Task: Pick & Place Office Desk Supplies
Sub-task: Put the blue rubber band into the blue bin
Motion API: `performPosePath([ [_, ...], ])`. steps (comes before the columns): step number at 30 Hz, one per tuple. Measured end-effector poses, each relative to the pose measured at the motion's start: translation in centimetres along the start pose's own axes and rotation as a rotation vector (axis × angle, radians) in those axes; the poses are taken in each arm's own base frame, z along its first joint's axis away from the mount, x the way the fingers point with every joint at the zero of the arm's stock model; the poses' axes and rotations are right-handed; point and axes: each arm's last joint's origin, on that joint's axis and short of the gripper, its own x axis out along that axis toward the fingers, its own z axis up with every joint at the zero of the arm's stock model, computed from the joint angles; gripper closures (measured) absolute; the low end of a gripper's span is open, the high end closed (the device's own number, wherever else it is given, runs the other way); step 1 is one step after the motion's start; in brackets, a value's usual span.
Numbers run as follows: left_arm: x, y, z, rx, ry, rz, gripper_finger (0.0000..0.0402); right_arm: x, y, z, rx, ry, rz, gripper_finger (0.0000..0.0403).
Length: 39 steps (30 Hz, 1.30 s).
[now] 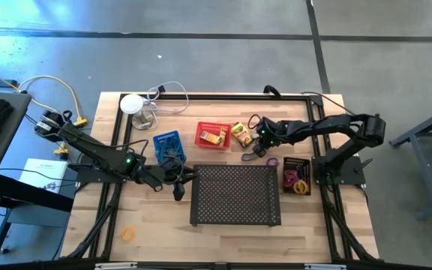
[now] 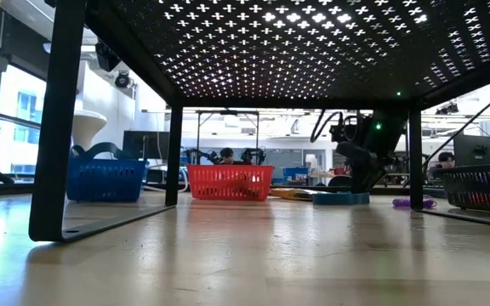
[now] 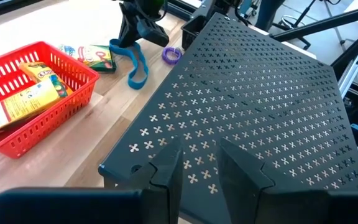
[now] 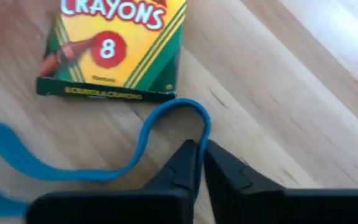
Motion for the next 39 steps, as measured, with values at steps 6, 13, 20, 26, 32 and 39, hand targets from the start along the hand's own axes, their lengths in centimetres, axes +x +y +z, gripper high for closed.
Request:
performPosePath([
  [6, 0.0, 0.0, 0.0, 0.0, 0.0, 0.0, 0.0311, -1.1, 0.4, 0.0, -0.036, -0.074, -0.089, 0.04],
  [13, 0.0, 0.0, 0.0, 0.0, 0.0, 0.0, 0.0311, -5.5, 1.2, 0.7, -0.088, -0.277, -0.053, 0.04],
  [20, 0.0, -0.4, 0.5, -0.036, -0.048, -0.037, 0.0311, -11.6, 2.1, 0.9, -0.181, -0.602, -0.055, 0.04],
  [26, -0.1, -0.8, 1.2, -0.034, -0.116, -0.074, 0.0311, -16.7, 4.4, 0.3, -0.341, -0.921, 0.043, 0.04],
  [32, -0.2, -1.3, 2.1, 0.147, -0.227, -0.066, 0.0311, -19.3, 7.4, -1.2, -0.439, -1.084, 0.201, 0.04],
  [39, 1.3, -3.0, 2.0, 0.352, -0.365, -0.106, 0.0311, -20.0, 10.6, -3.3, -0.521, -1.132, 0.363, 0.04],
])
